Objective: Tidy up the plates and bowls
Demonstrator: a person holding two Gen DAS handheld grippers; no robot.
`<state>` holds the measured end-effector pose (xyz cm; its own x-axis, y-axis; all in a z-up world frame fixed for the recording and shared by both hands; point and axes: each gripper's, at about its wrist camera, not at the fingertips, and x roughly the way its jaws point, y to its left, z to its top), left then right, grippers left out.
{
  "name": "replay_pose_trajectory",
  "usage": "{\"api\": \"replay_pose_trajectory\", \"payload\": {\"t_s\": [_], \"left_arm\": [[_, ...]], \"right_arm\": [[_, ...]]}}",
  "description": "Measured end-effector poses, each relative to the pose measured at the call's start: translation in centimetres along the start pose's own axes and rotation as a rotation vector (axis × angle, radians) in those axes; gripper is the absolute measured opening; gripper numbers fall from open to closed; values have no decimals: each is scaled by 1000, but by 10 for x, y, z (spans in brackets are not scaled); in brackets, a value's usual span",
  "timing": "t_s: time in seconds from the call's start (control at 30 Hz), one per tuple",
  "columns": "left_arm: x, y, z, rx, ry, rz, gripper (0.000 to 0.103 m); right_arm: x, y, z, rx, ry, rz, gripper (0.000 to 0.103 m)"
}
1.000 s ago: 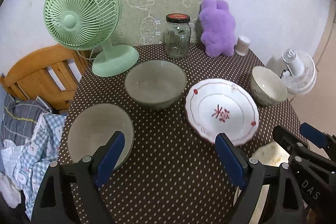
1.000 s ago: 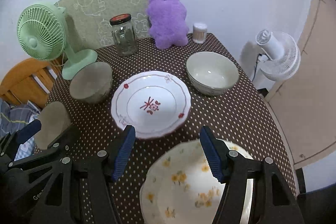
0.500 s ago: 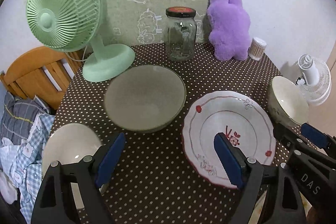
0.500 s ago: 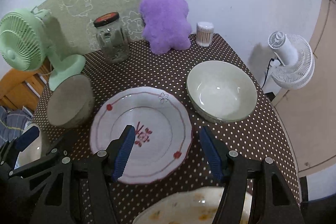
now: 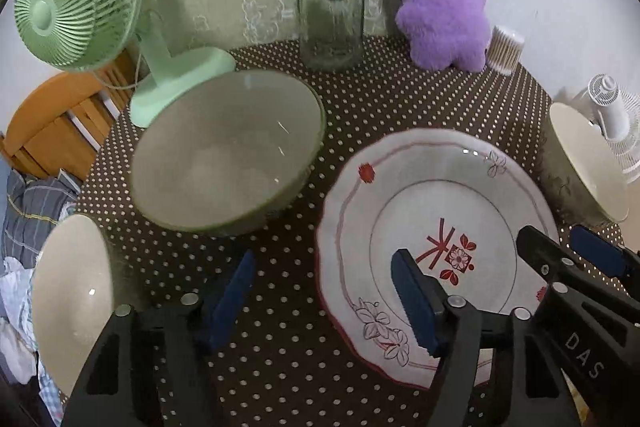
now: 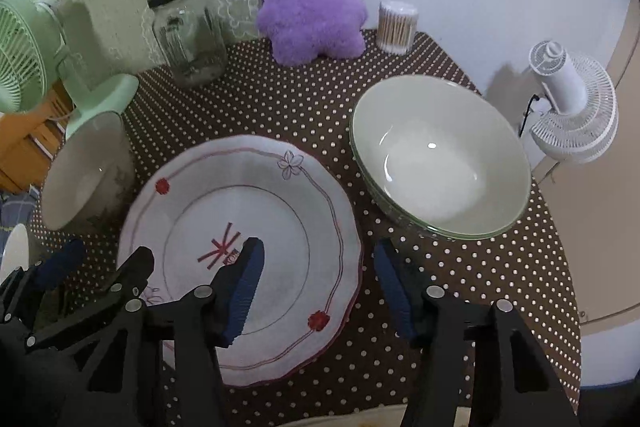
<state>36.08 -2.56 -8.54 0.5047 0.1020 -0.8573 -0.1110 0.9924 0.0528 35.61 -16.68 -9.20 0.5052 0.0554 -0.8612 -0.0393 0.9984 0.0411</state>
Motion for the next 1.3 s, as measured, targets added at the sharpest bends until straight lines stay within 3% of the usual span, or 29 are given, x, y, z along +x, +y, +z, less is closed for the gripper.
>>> {"api": "replay_pose_trajectory", "payload": {"t_s": [0.13, 0.23, 0.53, 1.3], "left_arm": [[8, -8, -1, 13, 18, -16, 57], [12, -14, -2, 42, 31, -6, 54], [8, -12, -4, 43, 42, 23, 44], [-27, 35, -62, -30, 100, 65, 44]], "right_arm": [[10, 0, 0, -16, 17, -13, 53], [15, -2, 0, -28, 21, -21, 47], [14, 0, -3, -24, 41, -5, 47], [-15, 45, -45, -79, 62, 52, 47]]}}
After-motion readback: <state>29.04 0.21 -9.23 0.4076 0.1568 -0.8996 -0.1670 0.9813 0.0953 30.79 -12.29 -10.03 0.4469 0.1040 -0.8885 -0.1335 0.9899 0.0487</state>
